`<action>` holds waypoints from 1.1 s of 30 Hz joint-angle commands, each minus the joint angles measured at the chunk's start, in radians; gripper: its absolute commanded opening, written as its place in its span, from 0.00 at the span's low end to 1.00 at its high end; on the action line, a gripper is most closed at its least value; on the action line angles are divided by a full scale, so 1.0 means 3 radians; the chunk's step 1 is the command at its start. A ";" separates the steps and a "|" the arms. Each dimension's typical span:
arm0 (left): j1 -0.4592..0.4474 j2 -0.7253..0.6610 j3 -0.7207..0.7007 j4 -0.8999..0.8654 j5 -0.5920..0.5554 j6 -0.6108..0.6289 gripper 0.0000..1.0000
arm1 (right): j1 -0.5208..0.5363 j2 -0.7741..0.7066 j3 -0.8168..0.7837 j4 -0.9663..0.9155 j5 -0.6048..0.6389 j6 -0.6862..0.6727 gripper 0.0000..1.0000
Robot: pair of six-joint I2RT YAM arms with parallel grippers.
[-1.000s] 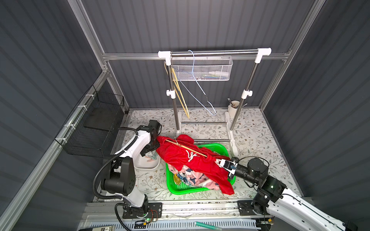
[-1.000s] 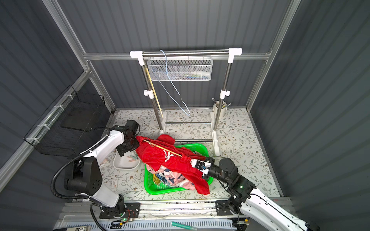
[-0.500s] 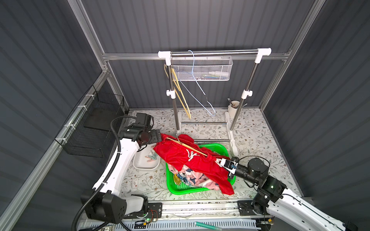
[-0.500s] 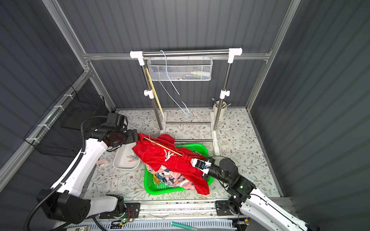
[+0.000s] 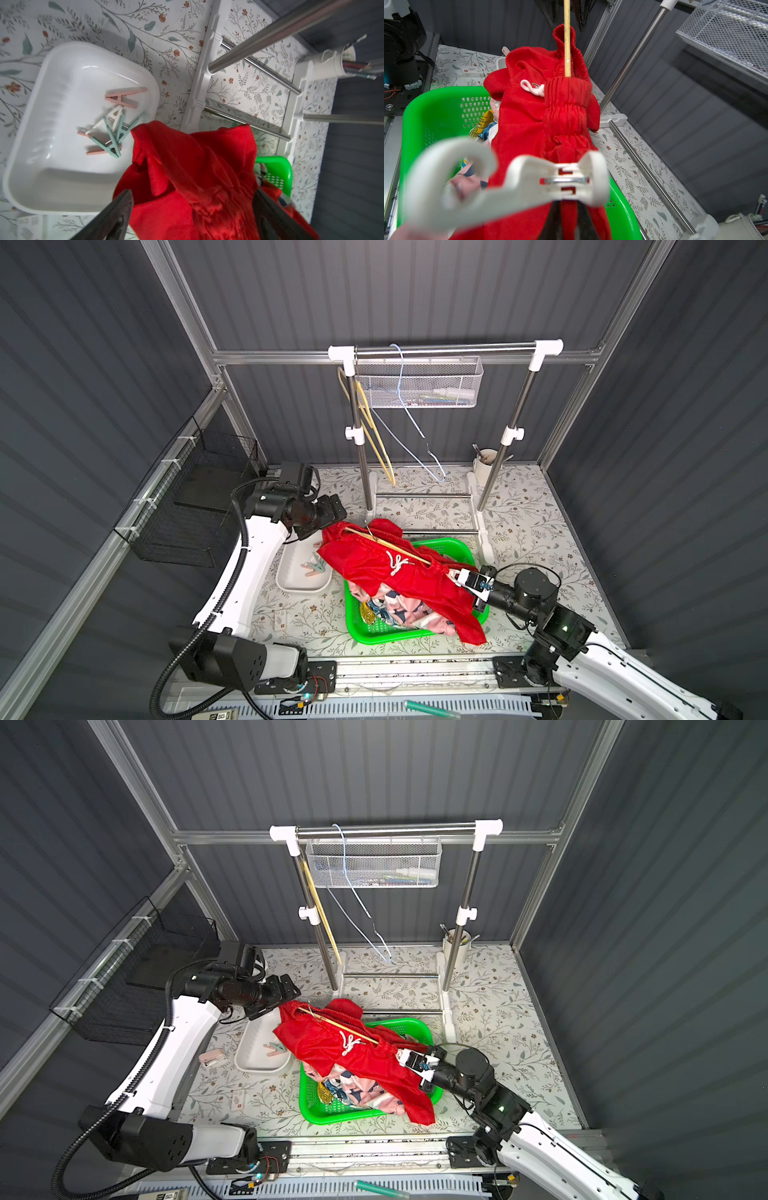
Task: Remove the clothespins securing shorts to the hanger
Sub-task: Remove the clothespin from the hanger.
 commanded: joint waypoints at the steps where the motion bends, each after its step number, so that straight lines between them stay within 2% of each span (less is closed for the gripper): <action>1: -0.0001 -0.0035 -0.0019 -0.0196 0.0192 -0.0981 0.90 | -0.0008 -0.0017 0.0010 0.0082 -0.0025 0.0016 0.00; 6: -0.0006 -0.0082 -0.0134 -0.0298 0.0274 -0.1889 0.82 | -0.0010 -0.0017 0.0014 0.0102 0.0002 0.0008 0.00; 13: -0.0164 -0.0086 -0.0491 0.0140 0.0458 -0.2688 0.70 | -0.0008 -0.0019 0.0018 0.0146 -0.0037 0.0039 0.00; 16: -0.0268 -0.0037 -0.0494 0.0272 0.0429 -0.2868 0.56 | -0.0012 -0.0036 0.0030 0.0137 -0.0073 0.0062 0.00; 20: -0.0355 -0.0049 -0.0493 0.0369 0.0339 -0.3107 0.25 | -0.0010 -0.0057 0.0034 0.0131 -0.0091 0.0097 0.00; 21: -0.0371 -0.0050 -0.0493 0.0381 0.0324 -0.3142 0.21 | -0.0008 -0.0057 0.0043 0.0125 -0.0100 0.0120 0.00; 23: -0.0394 -0.0049 -0.0484 0.0363 0.0284 -0.3196 0.18 | -0.0008 -0.0056 0.0057 0.0120 -0.0119 0.0165 0.06; 26: -0.0405 -0.0065 -0.0504 0.0344 0.0258 -0.3283 0.09 | -0.0008 -0.0058 0.0122 0.0064 -0.0191 0.0236 0.32; 27: -0.0405 -0.0069 -0.0516 0.0342 0.0250 -0.3309 0.06 | -0.0007 -0.0063 0.0134 0.0053 -0.0213 0.0245 0.38; 29: -0.0402 -0.0075 -0.0535 0.0354 0.0247 -0.3366 0.00 | -0.0008 -0.0081 0.0172 0.0015 -0.0324 0.0264 0.42; 33: -0.0403 -0.0032 -0.0533 0.0330 0.0251 -0.3382 0.00 | -0.0008 -0.0099 0.0205 0.0028 -0.0512 0.0307 0.46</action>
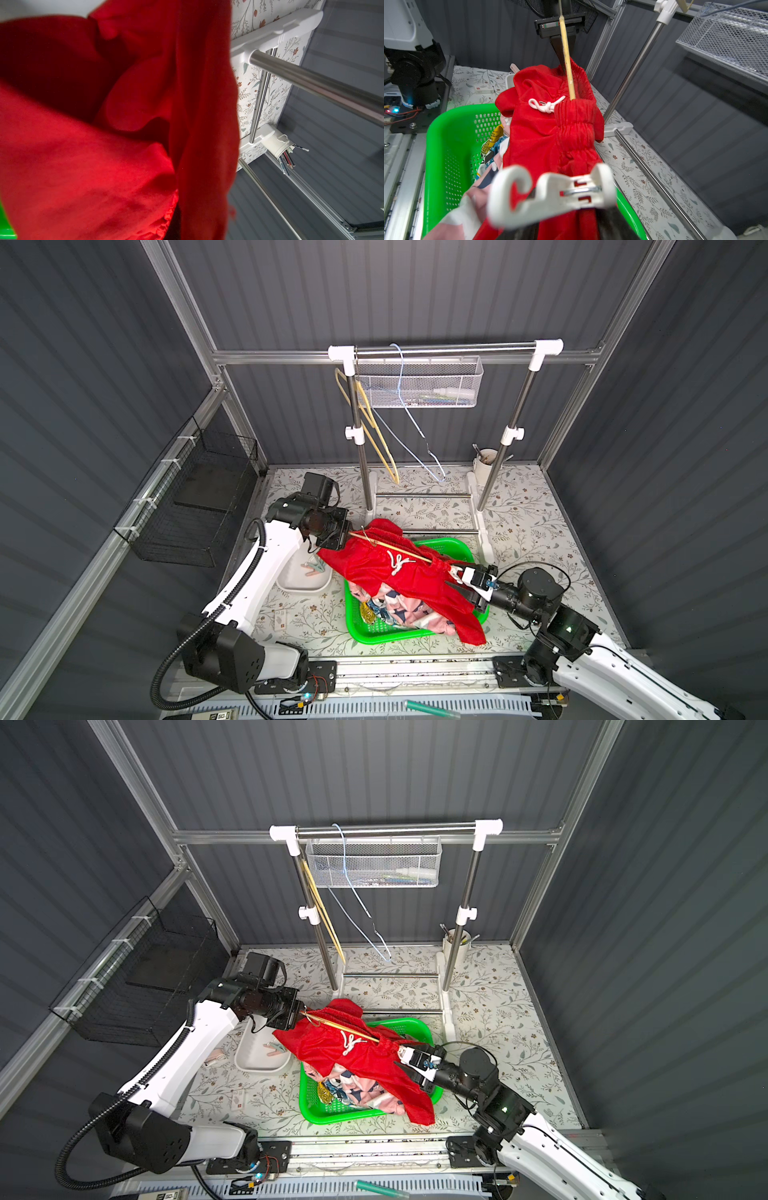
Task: Remove the clothespins securing shorts to the hanger
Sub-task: Remove the clothespin from the hanger.
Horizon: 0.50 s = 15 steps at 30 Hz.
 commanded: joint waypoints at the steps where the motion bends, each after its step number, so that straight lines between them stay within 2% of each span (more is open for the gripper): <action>1: -0.0023 0.0019 -0.0002 -0.0037 -0.0014 -0.0143 0.00 | 0.0005 -0.0031 0.0127 0.0038 -0.0239 0.0076 0.46; 15: -0.0027 0.0016 0.0042 -0.0120 -0.0081 -0.0057 0.00 | 0.0014 0.0234 0.0356 0.0382 -0.0248 0.0139 0.46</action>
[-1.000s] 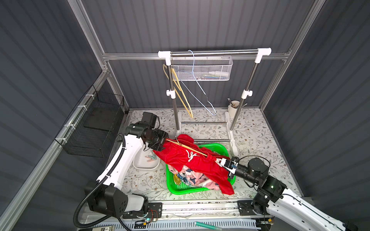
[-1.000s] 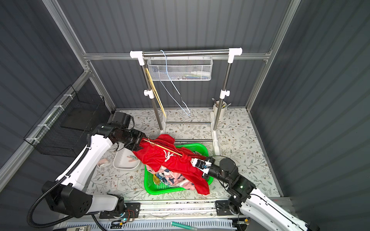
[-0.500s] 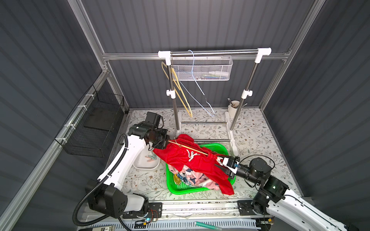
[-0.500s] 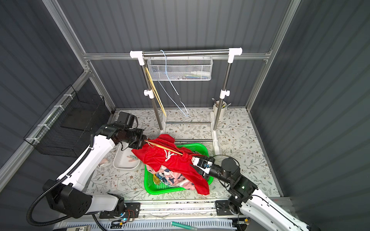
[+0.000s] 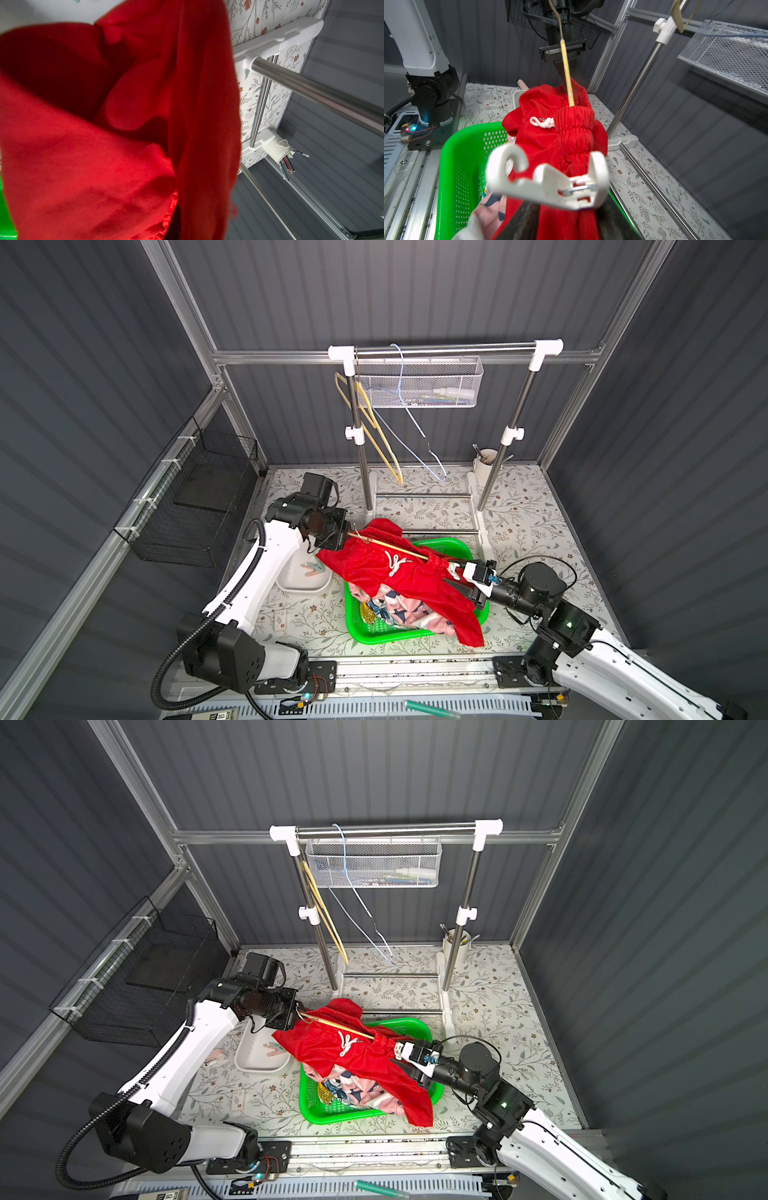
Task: Remove the clothespins securing shorts to the hanger
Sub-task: Remove the clothespin from the hanger.
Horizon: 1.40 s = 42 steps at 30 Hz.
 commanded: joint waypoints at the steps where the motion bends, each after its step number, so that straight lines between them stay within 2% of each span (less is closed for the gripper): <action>1: -0.0026 -0.0001 0.0038 -0.0091 -0.0040 -0.0046 0.00 | 0.0014 0.0026 0.0152 0.0219 -0.0085 0.0053 0.48; 7: -0.0028 -0.0035 0.0046 -0.0089 -0.0058 -0.0036 0.00 | 0.0009 -0.0157 0.0149 -0.0084 0.0283 0.0089 0.52; 11: -0.0026 -0.0023 0.0062 -0.0087 -0.0086 -0.0025 0.00 | 0.0011 -0.0252 0.0115 -0.0151 0.0184 0.0104 0.50; 16: -0.0028 -0.0020 0.0053 -0.0083 -0.0079 -0.0023 0.00 | 0.0009 -0.0079 0.0198 -0.0184 0.0042 0.0102 0.48; 20: -0.0028 -0.0053 0.0050 -0.0096 -0.0111 -0.0015 0.00 | 0.0009 0.0040 0.0286 -0.0198 0.0041 0.0113 0.33; 26: -0.0028 -0.0095 0.0036 -0.0116 -0.0166 0.0043 0.03 | 0.0010 -0.0140 0.0319 -0.0125 0.0039 0.0160 0.14; 27: -0.0028 -0.0104 0.0040 -0.0116 -0.0182 0.0073 0.06 | 0.0009 -0.0159 0.0334 -0.0145 -0.0086 0.0163 0.14; 29: -0.0033 -0.0120 0.0067 -0.0212 -0.0221 0.0155 0.19 | 0.0009 -0.0197 0.0371 -0.0159 -0.0102 0.0187 0.15; 31: -0.0047 -0.0153 0.0120 -0.0335 -0.0342 0.0263 0.39 | 0.0009 -0.0238 0.0408 -0.0119 -0.0125 0.0238 0.17; 33: -0.0059 -0.0206 0.0151 -0.0400 -0.0480 0.0518 0.55 | 0.0009 -0.0240 0.0448 -0.0027 -0.0113 0.0317 0.18; 36: -0.0064 -0.0316 0.0180 -0.0562 -0.0687 0.0853 0.73 | 0.0009 -0.0168 0.0515 0.0112 -0.0198 0.0426 0.19; 39: -0.0062 -0.0408 0.0175 -0.0655 -0.0819 0.1231 0.81 | 0.0009 0.0008 0.0549 0.0323 -0.0284 0.0567 0.19; 42: -0.0064 -0.0437 0.0136 -0.0703 -0.0857 0.1650 0.84 | 0.0017 0.0244 0.0557 0.0570 -0.0393 0.0719 0.20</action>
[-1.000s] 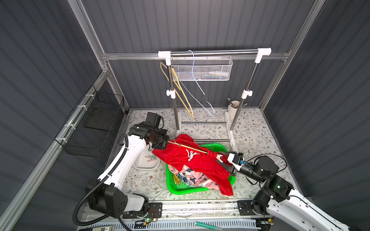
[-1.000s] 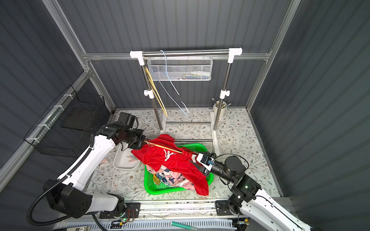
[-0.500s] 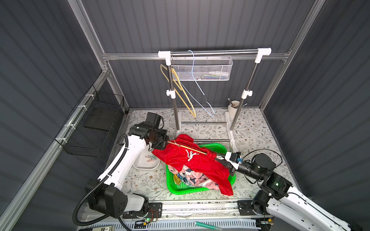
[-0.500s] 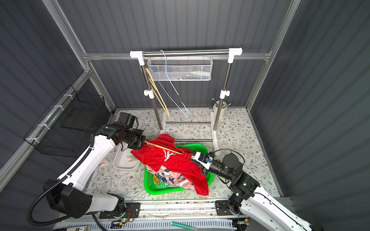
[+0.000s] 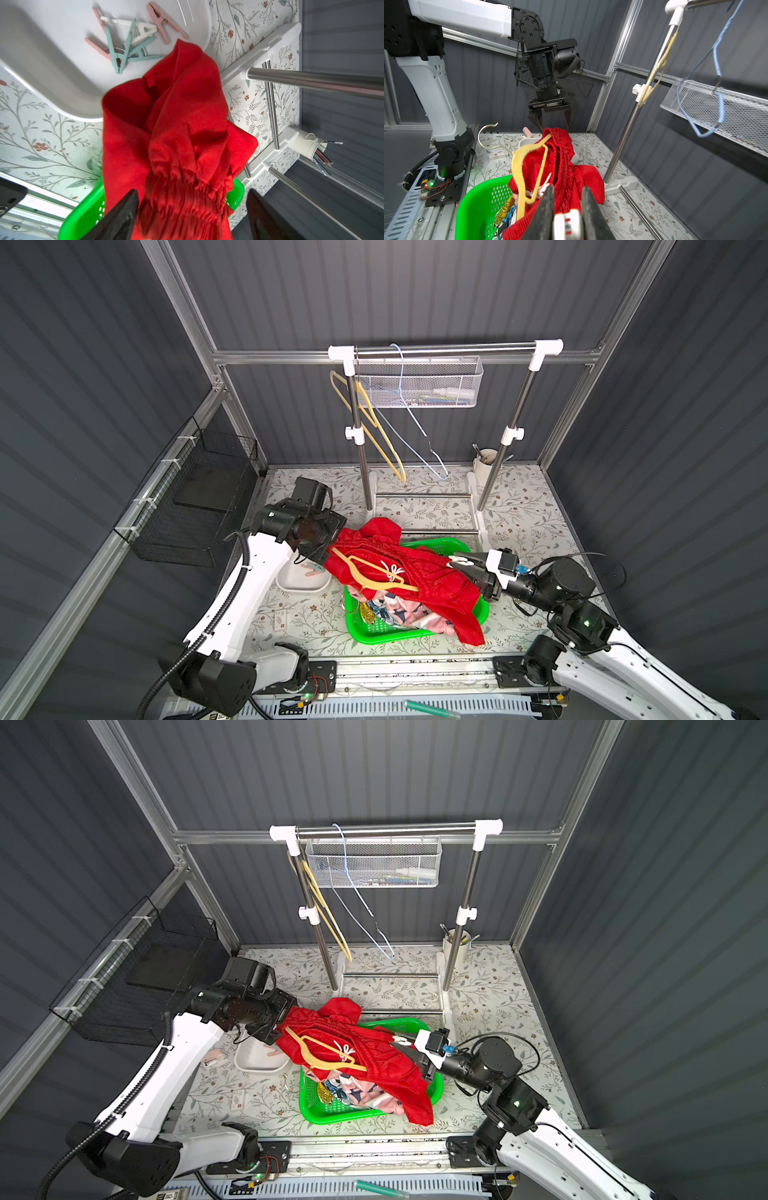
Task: Remove the clothespins securing shorts to the hanger
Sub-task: Remove the clothespin from the hanger.
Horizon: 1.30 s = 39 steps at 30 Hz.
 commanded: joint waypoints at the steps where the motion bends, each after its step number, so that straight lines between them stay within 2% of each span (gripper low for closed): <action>1: -0.0020 -0.0011 0.0067 -0.0274 -0.0206 0.0709 0.85 | 0.0017 0.0248 0.0063 0.0388 -0.0179 0.0287 0.20; 7: -0.0023 0.0038 0.0088 -0.0590 -0.0733 0.1316 0.86 | 0.0233 0.0780 0.0161 0.0701 0.0039 0.0427 0.21; 10: -0.0023 0.0063 0.0102 -0.0753 -0.1185 0.1432 0.87 | 0.0444 0.1061 0.0252 0.0788 0.0209 0.0384 0.21; 15: -0.0023 0.0191 0.0097 -0.0837 -0.1522 0.1498 0.86 | 0.0718 0.1565 0.0459 0.1079 0.0677 0.0508 0.21; 19: -0.0016 0.0319 0.0402 -0.1042 -0.2061 0.1555 0.86 | 0.0879 0.2067 0.0715 0.1308 0.1027 0.0718 0.22; 21: 0.0020 0.0358 0.0450 -0.1127 -0.2184 0.1567 0.87 | 0.0921 0.2297 0.0875 0.1360 0.1155 0.0894 0.21; 23: 0.0121 0.0359 0.0389 -0.1104 -0.2135 0.1622 0.86 | 0.0958 0.2511 0.1037 0.1401 0.1279 0.1047 0.21; 29: 0.0339 0.0200 -0.0065 -0.0792 -0.1623 0.1852 0.86 | 0.1058 0.3064 0.1528 0.1381 0.1589 0.1372 0.21; 39: 0.0735 -0.0152 -0.0775 -0.0518 -0.0958 0.1765 0.84 | 0.1096 0.3850 0.2463 0.0851 0.1696 0.1741 0.20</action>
